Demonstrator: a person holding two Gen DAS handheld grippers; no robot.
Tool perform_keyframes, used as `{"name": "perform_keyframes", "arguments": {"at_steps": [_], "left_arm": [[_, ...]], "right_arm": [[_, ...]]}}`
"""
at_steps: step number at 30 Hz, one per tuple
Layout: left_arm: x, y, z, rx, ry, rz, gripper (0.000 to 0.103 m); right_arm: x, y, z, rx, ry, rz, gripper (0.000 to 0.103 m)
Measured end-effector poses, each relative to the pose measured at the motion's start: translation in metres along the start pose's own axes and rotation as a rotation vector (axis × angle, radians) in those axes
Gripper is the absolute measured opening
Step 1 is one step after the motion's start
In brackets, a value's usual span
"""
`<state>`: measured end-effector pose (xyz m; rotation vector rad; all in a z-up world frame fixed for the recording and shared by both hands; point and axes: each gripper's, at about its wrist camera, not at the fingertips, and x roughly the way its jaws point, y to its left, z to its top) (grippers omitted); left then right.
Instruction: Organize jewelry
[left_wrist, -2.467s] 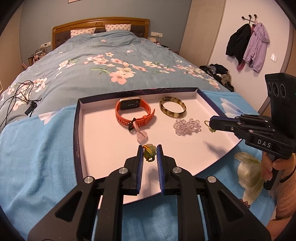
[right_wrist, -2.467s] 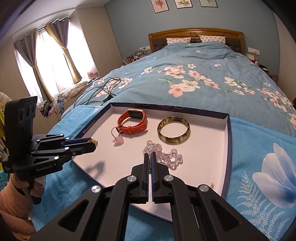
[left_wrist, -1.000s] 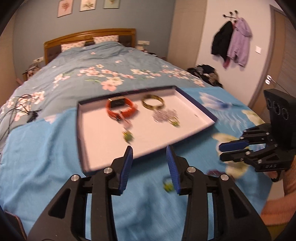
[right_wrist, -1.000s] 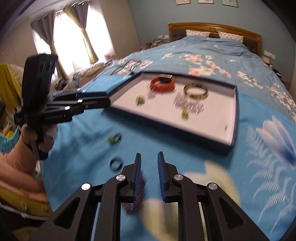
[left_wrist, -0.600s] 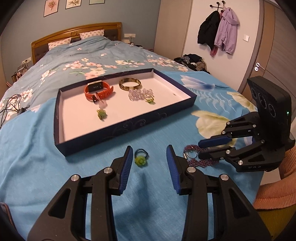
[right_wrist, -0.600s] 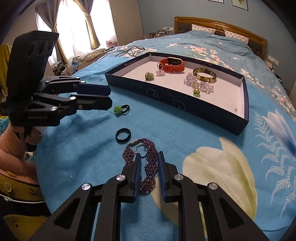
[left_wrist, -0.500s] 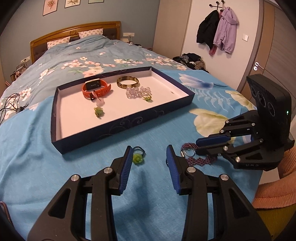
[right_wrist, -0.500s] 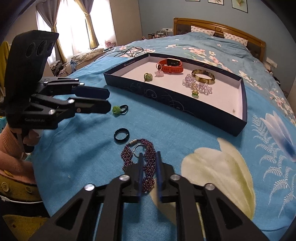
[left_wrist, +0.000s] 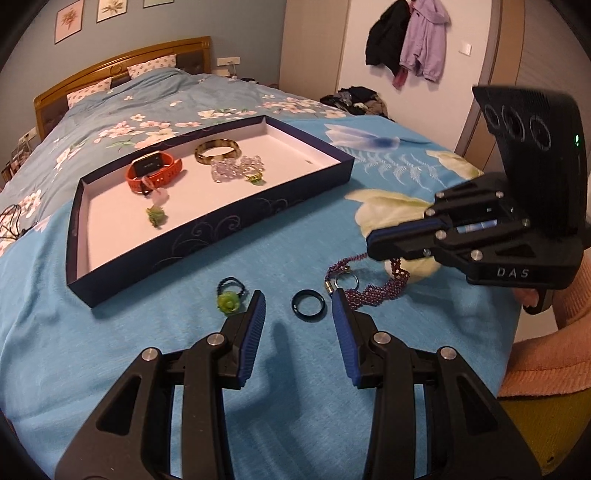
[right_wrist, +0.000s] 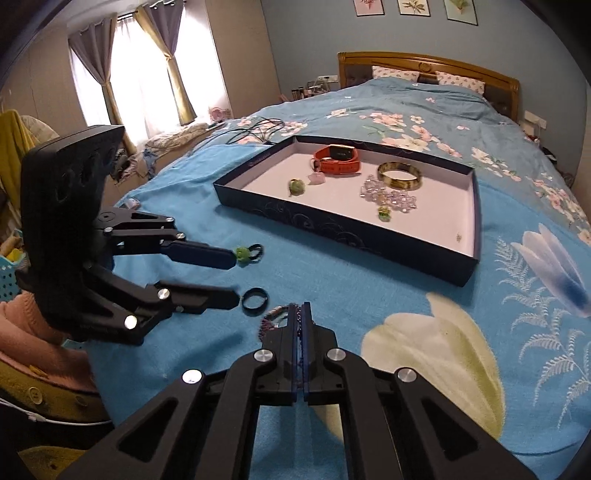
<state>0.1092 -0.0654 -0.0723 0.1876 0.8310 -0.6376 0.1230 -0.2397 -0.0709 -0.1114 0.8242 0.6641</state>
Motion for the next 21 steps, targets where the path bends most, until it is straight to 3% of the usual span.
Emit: {"name": "perform_keyframes", "arguments": {"at_steps": [5,9,12,21], "left_arm": [[0.012,-0.006,0.002,0.02,0.034,-0.01,0.037],[0.021,-0.004,0.003,0.009,0.07,-0.009,0.028],[0.021,0.0,0.002,-0.007,0.066,-0.017,0.022],[0.01,0.006,-0.001,-0.044,0.036,-0.018,0.022]], "right_arm": [[-0.003,-0.003,-0.001,0.021,-0.009,0.016,0.0],[-0.008,-0.003,0.0,0.03,-0.03,0.023,0.0],[-0.011,-0.002,0.003,0.032,-0.052,0.033,0.0],[-0.018,0.0,0.012,0.038,-0.097,0.057,0.0]]}}
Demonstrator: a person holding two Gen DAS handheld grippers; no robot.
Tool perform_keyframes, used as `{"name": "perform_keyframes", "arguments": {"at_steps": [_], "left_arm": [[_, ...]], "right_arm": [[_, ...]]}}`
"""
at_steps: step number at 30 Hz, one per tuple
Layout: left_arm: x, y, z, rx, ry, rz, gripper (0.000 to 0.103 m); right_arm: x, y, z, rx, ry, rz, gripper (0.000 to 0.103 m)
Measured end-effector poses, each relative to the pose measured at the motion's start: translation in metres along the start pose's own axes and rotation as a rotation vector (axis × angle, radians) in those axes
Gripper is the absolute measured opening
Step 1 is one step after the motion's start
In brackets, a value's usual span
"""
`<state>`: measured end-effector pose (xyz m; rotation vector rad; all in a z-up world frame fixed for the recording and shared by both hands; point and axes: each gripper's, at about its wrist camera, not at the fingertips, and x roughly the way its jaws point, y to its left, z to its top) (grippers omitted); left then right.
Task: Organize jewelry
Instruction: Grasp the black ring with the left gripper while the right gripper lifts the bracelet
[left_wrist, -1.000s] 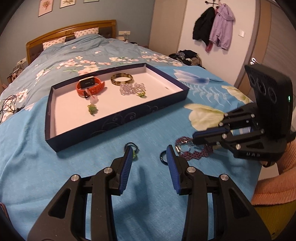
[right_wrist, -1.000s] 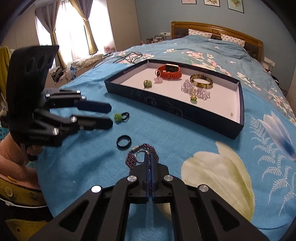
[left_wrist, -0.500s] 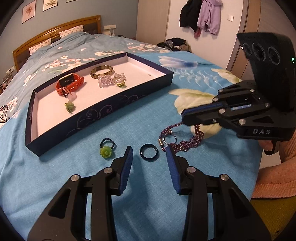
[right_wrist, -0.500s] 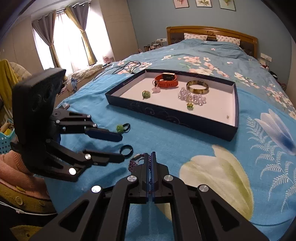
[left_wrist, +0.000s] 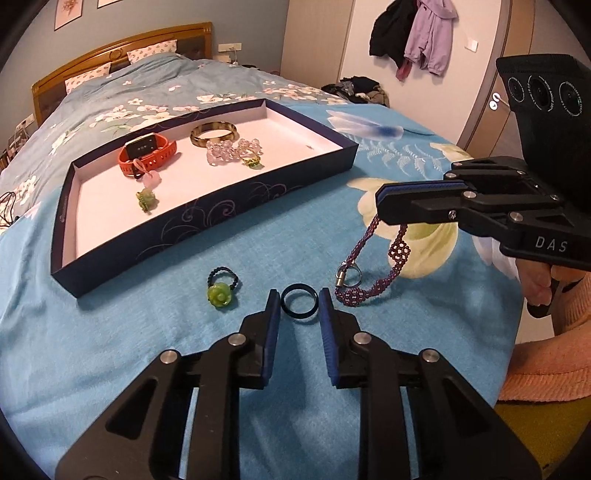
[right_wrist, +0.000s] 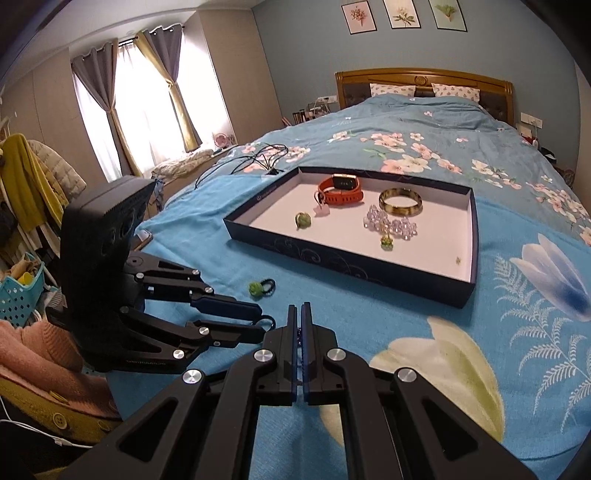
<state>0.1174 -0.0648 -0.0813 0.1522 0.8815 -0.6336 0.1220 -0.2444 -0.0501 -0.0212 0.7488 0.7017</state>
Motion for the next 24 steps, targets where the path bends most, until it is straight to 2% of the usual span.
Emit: {"name": "perform_keyframes", "arguments": {"at_steps": [24], "left_arm": [[-0.047,0.021,0.019,-0.066,-0.154,0.058,0.022]], "right_arm": [[-0.014,-0.003,0.037,-0.016,-0.114,-0.027,0.0]]}}
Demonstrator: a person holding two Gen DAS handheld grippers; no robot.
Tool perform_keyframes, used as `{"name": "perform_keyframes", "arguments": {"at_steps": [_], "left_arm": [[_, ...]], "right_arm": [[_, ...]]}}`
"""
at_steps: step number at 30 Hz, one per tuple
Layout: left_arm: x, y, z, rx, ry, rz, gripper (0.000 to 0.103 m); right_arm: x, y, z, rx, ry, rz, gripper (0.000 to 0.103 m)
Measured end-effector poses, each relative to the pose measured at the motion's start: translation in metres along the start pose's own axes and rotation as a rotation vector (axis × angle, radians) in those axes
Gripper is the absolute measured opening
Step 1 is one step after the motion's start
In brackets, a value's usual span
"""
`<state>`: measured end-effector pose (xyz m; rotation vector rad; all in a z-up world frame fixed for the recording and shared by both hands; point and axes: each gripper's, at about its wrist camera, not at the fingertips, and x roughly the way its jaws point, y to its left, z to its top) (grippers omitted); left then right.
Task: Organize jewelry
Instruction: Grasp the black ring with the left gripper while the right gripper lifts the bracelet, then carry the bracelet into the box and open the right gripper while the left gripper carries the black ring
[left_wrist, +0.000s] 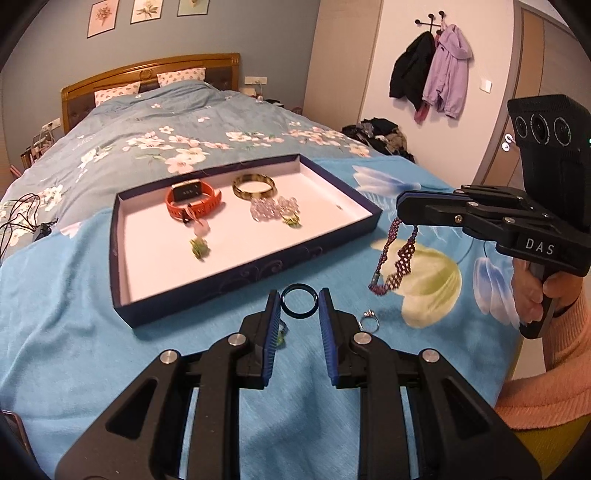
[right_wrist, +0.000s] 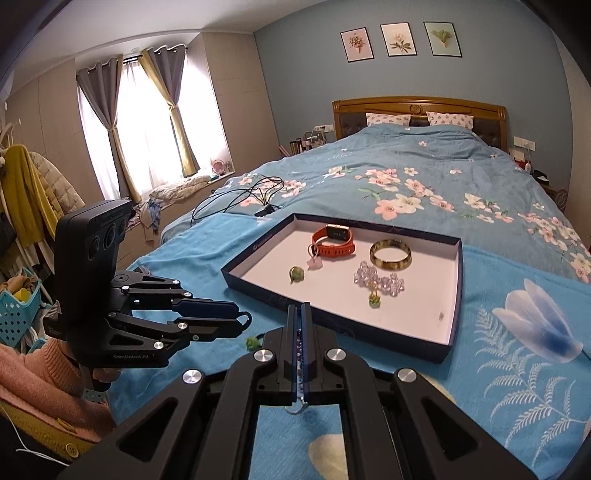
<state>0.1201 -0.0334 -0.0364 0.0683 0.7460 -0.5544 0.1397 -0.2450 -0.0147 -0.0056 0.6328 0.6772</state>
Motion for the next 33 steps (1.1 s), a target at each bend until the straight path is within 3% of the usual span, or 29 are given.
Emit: {"name": "perform_keyframes", "arguments": {"at_steps": [16,33], "left_arm": [[-0.003,0.018,0.021,-0.024,-0.049,0.052,0.022],[0.012,0.032,0.038,-0.04,-0.046,0.091,0.022]], "right_arm": [[0.008,-0.013,0.031,-0.031,-0.044,-0.033,0.0],[0.034,-0.035,0.051,-0.003,-0.04,-0.051,0.0]]}}
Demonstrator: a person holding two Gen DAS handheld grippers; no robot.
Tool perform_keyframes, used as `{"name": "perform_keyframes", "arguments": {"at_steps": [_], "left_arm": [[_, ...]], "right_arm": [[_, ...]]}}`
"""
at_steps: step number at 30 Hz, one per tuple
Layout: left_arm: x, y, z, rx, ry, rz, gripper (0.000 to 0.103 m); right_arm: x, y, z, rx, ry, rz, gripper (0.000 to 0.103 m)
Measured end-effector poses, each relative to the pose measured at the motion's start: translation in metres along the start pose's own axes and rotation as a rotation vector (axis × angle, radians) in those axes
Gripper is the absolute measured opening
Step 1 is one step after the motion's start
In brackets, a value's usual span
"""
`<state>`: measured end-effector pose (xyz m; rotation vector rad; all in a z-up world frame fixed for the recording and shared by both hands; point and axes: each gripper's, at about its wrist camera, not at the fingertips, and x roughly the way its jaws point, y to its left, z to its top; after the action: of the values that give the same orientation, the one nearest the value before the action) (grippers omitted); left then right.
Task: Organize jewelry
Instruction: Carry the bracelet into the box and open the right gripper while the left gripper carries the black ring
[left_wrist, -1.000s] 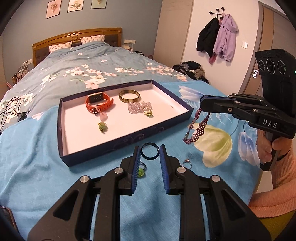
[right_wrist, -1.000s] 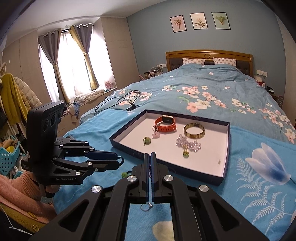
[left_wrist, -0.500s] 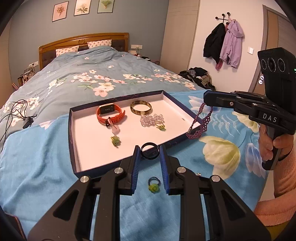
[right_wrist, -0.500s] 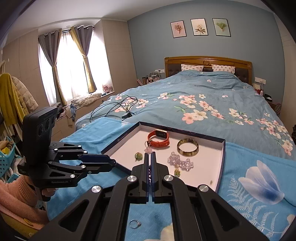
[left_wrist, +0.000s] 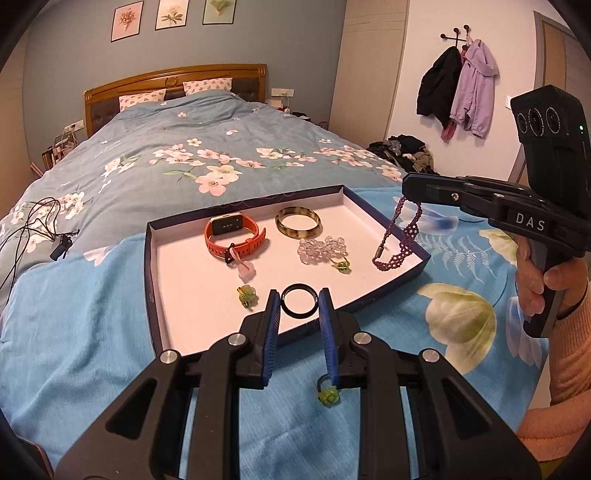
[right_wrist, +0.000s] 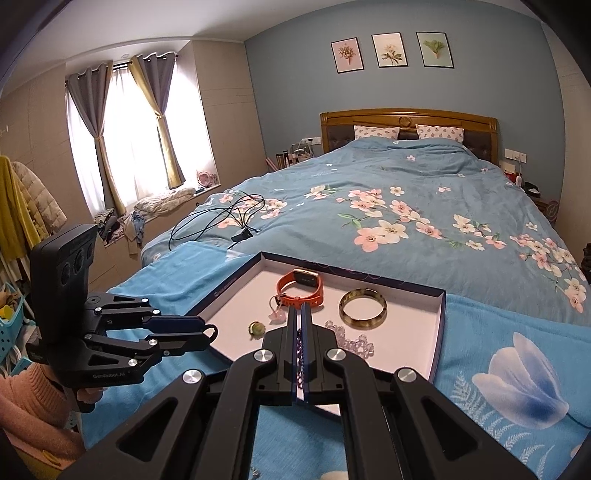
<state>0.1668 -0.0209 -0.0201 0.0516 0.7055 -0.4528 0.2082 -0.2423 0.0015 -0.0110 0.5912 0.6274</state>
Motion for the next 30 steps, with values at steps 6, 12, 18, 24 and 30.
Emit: {"name": "perform_keyframes", "arguments": {"at_steps": [6,12,18,24,30], "left_arm": [[0.008,0.002,0.004,0.003,0.007,0.019,0.022],[0.016,0.006,0.007,0.002,0.015,0.026,0.022],[0.025,0.009,0.008,0.0,0.028,0.033,0.022],[0.032,0.011,0.008,-0.006,0.041,0.041,0.022],[0.041,0.014,0.006,-0.013,0.058,0.05,0.022]], "right_arm": [[0.012,-0.003,0.004,-0.001,0.017,-0.005,0.0],[0.021,-0.004,0.004,0.0,0.03,-0.001,0.0],[0.029,-0.006,0.005,0.002,0.043,-0.001,0.0],[0.034,-0.009,0.005,0.007,0.052,-0.002,0.0],[0.038,-0.012,0.002,0.008,0.065,-0.003,0.0]]}}
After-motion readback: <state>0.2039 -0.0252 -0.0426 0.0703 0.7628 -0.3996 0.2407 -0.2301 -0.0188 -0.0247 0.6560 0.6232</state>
